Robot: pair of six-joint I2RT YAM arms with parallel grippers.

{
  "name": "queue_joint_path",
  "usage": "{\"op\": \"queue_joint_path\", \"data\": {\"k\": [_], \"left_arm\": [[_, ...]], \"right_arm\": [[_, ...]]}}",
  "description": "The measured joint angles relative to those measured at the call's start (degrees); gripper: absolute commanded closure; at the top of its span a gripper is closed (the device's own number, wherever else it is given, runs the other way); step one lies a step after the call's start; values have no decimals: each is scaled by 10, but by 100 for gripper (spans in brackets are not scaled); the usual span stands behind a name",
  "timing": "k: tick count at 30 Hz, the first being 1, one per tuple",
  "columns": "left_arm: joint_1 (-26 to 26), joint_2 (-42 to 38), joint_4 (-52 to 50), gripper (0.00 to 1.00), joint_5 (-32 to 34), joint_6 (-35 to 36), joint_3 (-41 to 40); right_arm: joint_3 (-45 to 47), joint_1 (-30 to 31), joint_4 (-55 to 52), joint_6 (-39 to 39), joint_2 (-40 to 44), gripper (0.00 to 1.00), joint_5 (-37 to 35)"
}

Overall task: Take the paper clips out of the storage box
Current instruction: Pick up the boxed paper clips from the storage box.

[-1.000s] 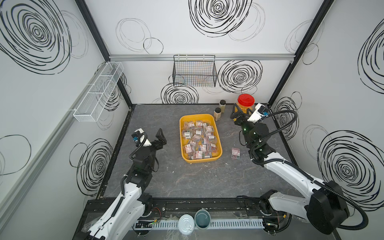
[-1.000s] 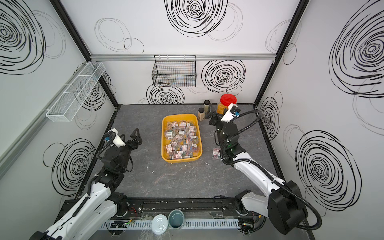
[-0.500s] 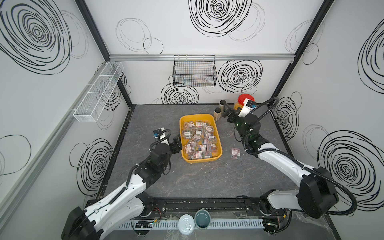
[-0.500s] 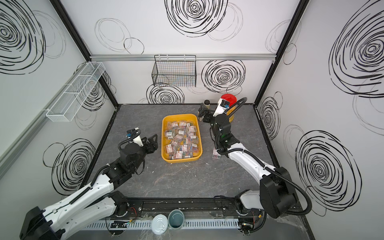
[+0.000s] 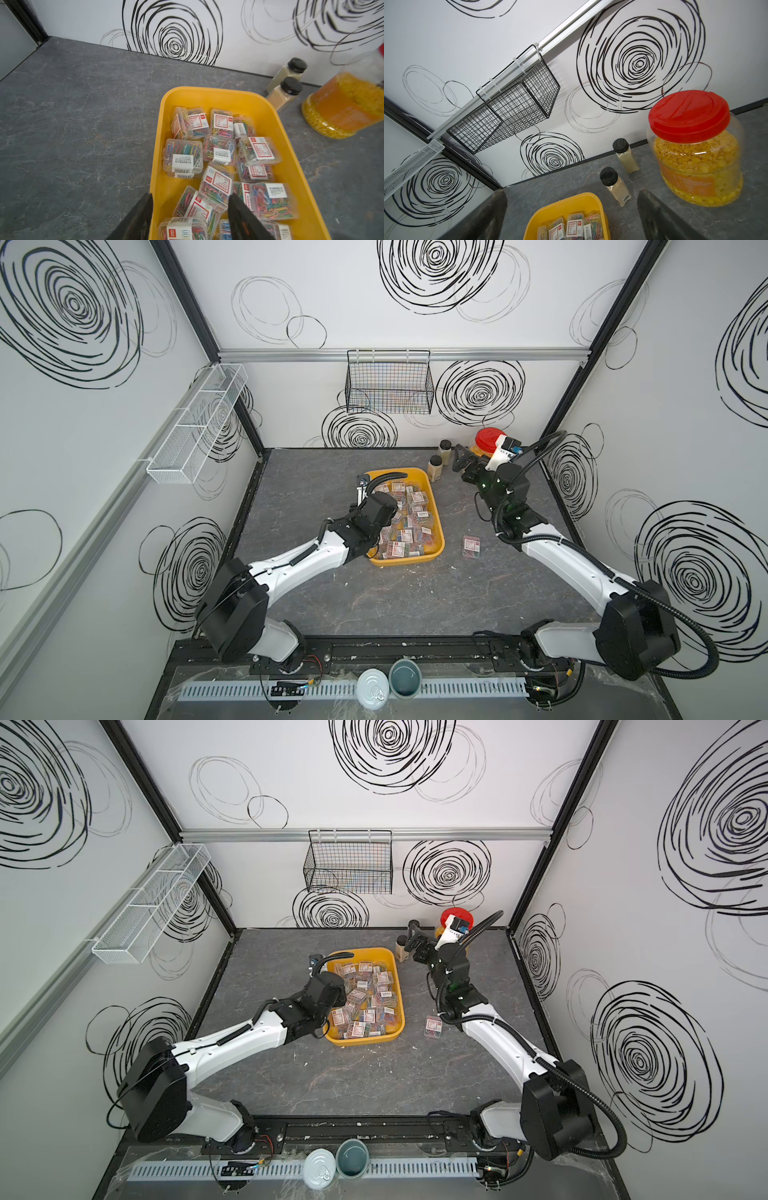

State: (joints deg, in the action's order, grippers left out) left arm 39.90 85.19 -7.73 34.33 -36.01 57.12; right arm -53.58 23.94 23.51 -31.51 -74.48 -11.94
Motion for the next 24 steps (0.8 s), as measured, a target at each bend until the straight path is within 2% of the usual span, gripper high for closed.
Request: {"op": "queue_joint_path", "data": {"k": [9,14,18,24], "left_arm": [[-21,53,-14,31,-24,2,19],[-19,112,-18,33,-50,9,64],[-4,144,-24,29,-61,14,90],[13,146,-27,22,-84,27,97]], "right_arm": [[-76,-23,-129,-53,28,0,57],[-78,-44,-155,-75,33,0,110],[-74,-67,-154,-90,33,0,140],[-74,-70,-156,-108,32,0,163]]}}
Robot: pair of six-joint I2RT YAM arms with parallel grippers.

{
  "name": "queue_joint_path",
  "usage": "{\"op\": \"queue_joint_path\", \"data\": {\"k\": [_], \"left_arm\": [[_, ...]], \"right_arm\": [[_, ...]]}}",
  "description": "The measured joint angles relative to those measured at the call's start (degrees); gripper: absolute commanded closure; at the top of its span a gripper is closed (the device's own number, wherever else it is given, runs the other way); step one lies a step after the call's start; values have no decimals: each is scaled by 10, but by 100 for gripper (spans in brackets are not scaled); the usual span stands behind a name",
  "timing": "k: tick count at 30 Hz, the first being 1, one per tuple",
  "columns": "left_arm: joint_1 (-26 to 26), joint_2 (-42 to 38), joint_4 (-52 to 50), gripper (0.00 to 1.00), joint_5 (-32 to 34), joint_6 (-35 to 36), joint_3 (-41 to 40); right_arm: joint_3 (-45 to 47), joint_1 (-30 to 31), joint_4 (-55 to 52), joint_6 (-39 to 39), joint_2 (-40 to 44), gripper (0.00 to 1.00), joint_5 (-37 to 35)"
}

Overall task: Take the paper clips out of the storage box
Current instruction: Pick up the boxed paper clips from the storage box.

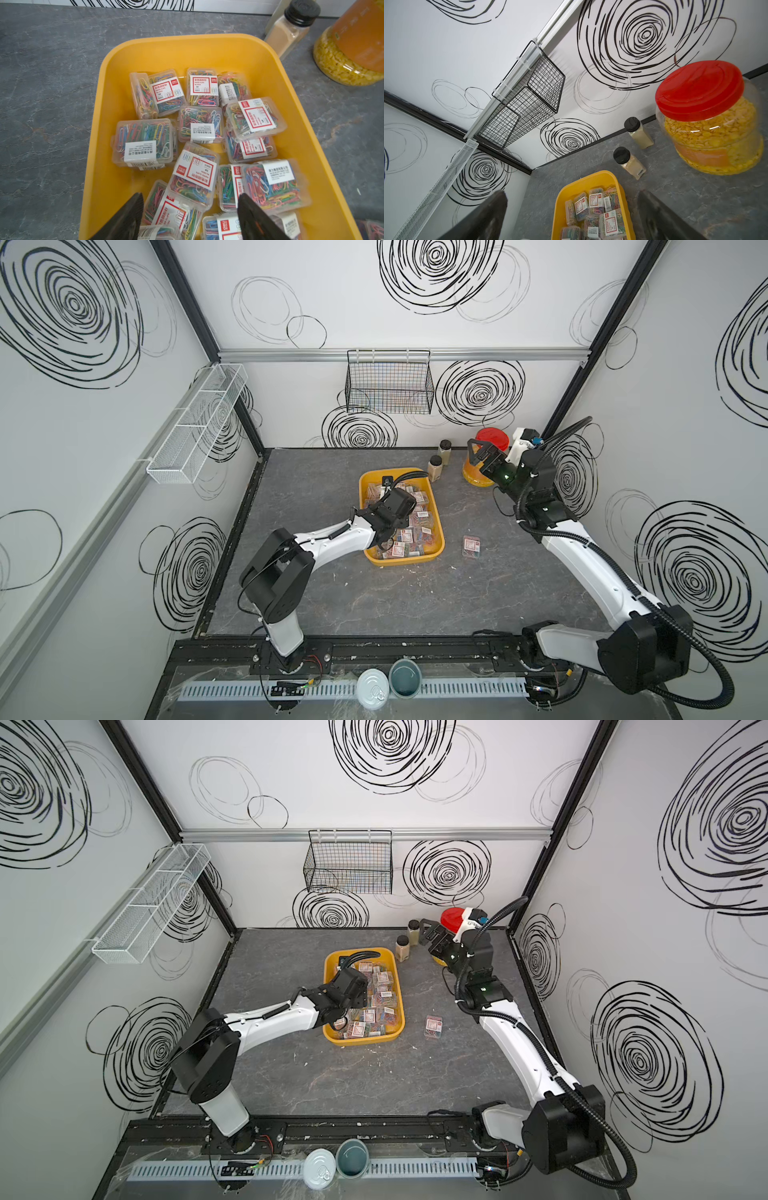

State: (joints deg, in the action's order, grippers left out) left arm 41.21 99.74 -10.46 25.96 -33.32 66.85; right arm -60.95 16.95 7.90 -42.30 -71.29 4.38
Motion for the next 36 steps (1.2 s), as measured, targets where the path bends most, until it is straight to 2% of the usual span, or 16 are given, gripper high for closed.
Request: {"op": "queue_joint_path", "data": {"k": [6,12,28,36], "left_arm": [[-1,5,-4,13,-11,14,7],[-5,36,-8,11,-32,30,14],[-23,82,-17,13,-75,59,23],[-31,115,-19,20,-85,68,39]], "right_arm": [[0,0,0,-10,-4,0,10],[0,0,0,-16,-6,0,11],[45,7,37,-13,28,0,-17],[19,25,39,-5,-2,0,-15]]}}
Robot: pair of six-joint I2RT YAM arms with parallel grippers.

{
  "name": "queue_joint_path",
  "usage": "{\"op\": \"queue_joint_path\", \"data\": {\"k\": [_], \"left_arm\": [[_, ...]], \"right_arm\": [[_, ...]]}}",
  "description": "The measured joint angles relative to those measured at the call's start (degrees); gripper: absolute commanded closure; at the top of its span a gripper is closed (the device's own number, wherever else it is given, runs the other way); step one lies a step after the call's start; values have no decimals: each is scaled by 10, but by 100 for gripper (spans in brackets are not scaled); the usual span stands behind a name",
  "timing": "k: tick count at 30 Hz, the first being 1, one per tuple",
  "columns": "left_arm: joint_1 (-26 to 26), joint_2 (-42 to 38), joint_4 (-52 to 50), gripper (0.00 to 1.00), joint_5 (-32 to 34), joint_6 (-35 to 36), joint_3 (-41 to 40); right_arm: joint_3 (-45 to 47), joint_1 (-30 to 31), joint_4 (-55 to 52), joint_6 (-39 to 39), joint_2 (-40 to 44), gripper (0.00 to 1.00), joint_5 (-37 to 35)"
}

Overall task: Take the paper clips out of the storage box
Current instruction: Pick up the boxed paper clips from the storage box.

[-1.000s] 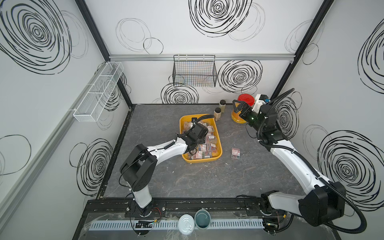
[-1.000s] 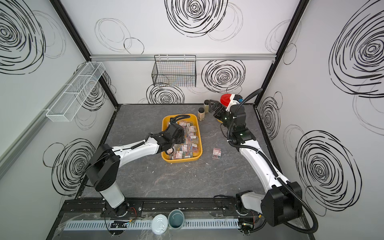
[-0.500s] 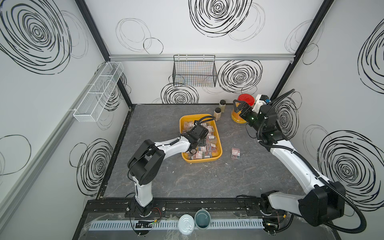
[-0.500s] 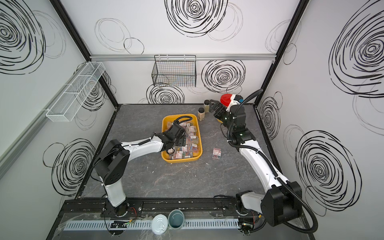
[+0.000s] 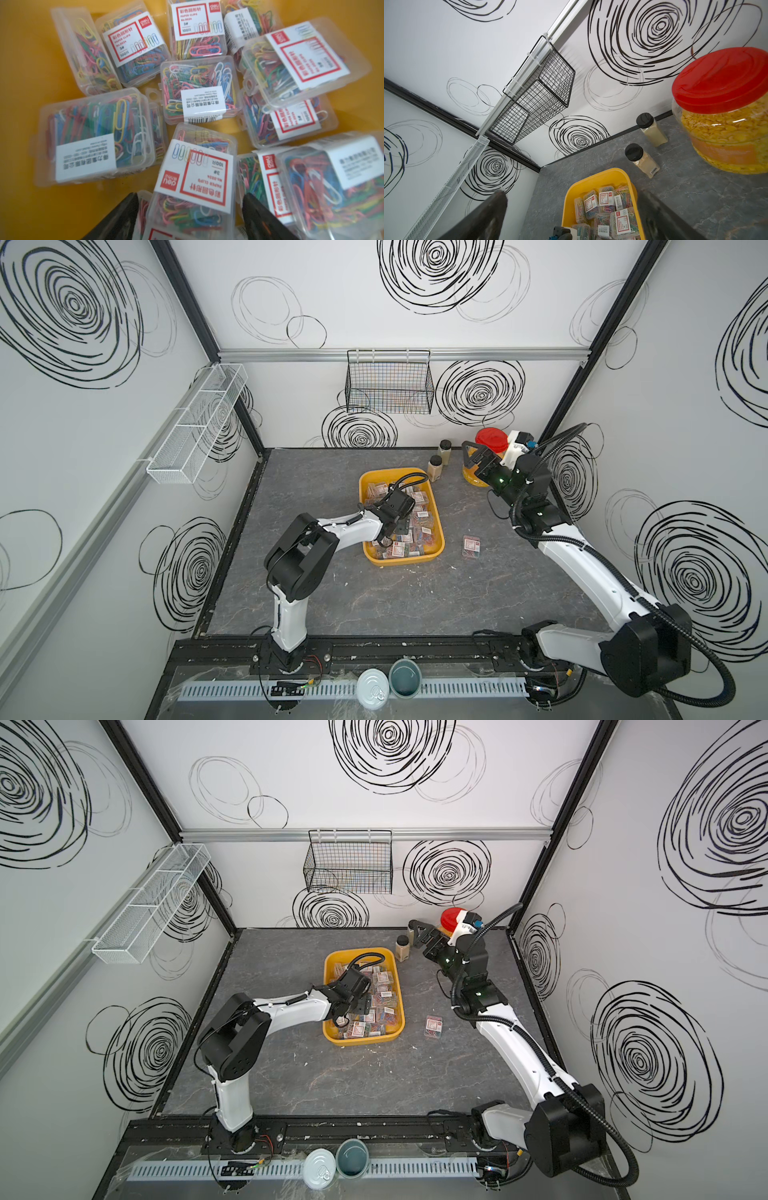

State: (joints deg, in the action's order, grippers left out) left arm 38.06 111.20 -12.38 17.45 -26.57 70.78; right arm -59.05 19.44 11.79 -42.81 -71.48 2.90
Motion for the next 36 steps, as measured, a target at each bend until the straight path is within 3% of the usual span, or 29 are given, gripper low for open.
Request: {"op": "queue_joint_path", "data": {"k": [19,26,36], "left_arm": [[-3,21,-2,54,-9,15,26],[-3,-71,1,64,-7,15,-18],[-7,-238,19,65,32,7,-110]], "right_arm": [[-13,13,-3,15,-15,0,12],[-23,53,-4,33,-25,0,-11],[-54,68,-9,43,-60,0,-14]]}}
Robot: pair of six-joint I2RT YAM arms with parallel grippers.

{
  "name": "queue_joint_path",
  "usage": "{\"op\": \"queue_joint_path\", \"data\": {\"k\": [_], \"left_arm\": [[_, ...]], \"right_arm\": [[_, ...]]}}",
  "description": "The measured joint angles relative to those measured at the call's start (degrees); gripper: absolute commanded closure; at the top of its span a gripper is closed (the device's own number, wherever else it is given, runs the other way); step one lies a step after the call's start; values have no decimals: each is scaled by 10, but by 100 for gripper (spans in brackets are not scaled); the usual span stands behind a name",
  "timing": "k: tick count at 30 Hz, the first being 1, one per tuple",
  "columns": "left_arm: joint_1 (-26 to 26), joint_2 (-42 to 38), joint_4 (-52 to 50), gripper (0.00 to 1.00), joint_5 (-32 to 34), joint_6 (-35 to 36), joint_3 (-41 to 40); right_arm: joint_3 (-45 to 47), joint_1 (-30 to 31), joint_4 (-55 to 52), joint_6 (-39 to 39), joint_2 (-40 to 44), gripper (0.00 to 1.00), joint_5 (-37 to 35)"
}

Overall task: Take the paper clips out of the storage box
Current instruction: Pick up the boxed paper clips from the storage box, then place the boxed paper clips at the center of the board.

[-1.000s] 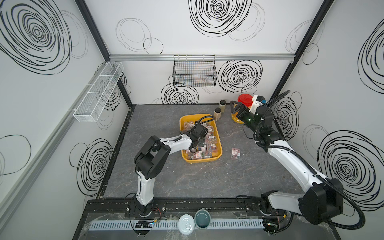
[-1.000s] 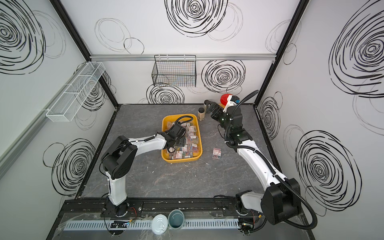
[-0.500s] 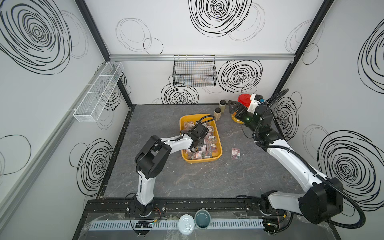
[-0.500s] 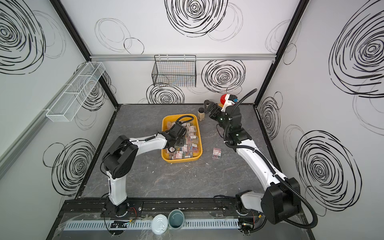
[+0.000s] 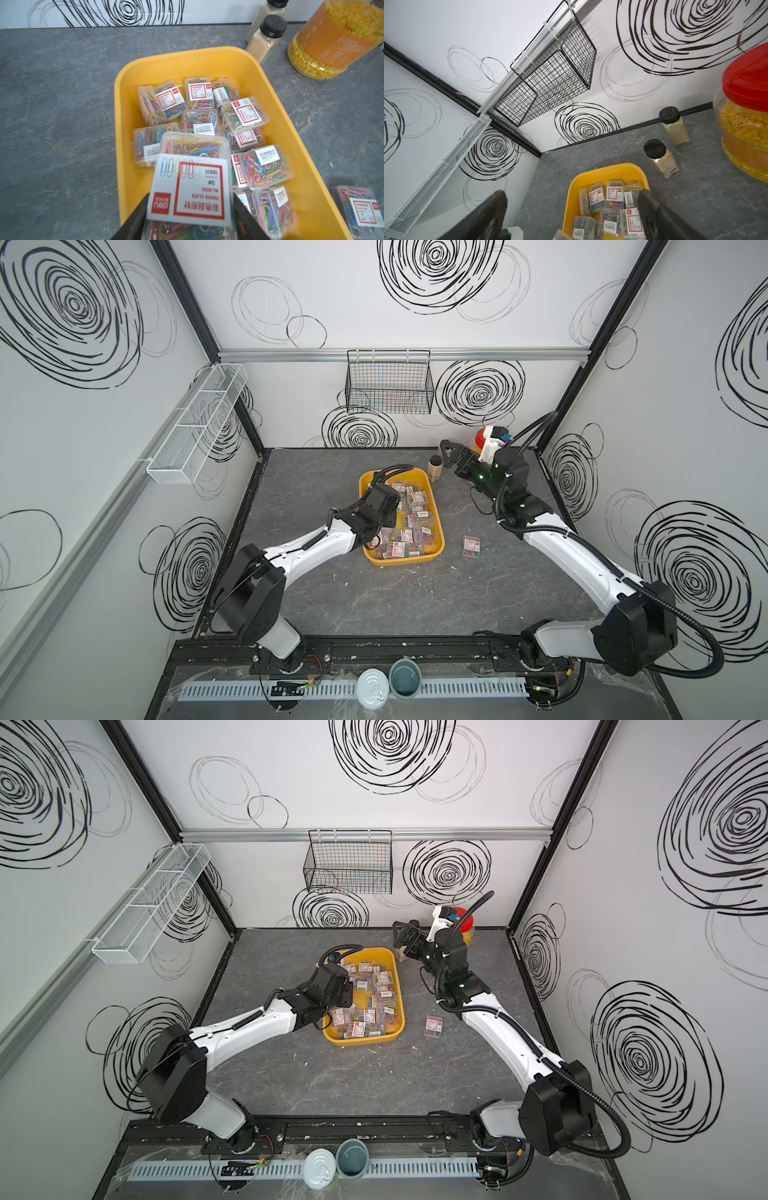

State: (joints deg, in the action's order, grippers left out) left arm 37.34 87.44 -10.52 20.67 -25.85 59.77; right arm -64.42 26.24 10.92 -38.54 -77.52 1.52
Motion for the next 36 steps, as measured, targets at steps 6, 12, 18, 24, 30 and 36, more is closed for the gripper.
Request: {"op": "queue_joint_path", "data": {"k": [6,12,18,24,30,36], "left_arm": [[-58,-123,10,67,21,-25,-116],[-172,-211,26,66,18,-50,-238],[-255,-213,50,67,-5,-61,-315],[-253,-159,94,69,-26,-70,-320],[-210,-114,109,69,-9,-80,-299],[-177,-63,128,68,32,-105,-263]], "right_arm": [[-5,2,7,0,-7,0,21],[-5,1,19,-5,-17,0,52],[-16,13,17,-3,-34,0,48],[-46,49,14,17,-48,0,31],[-88,59,-19,24,-73,0,9],[-61,61,-17,26,-58,0,-29]]}}
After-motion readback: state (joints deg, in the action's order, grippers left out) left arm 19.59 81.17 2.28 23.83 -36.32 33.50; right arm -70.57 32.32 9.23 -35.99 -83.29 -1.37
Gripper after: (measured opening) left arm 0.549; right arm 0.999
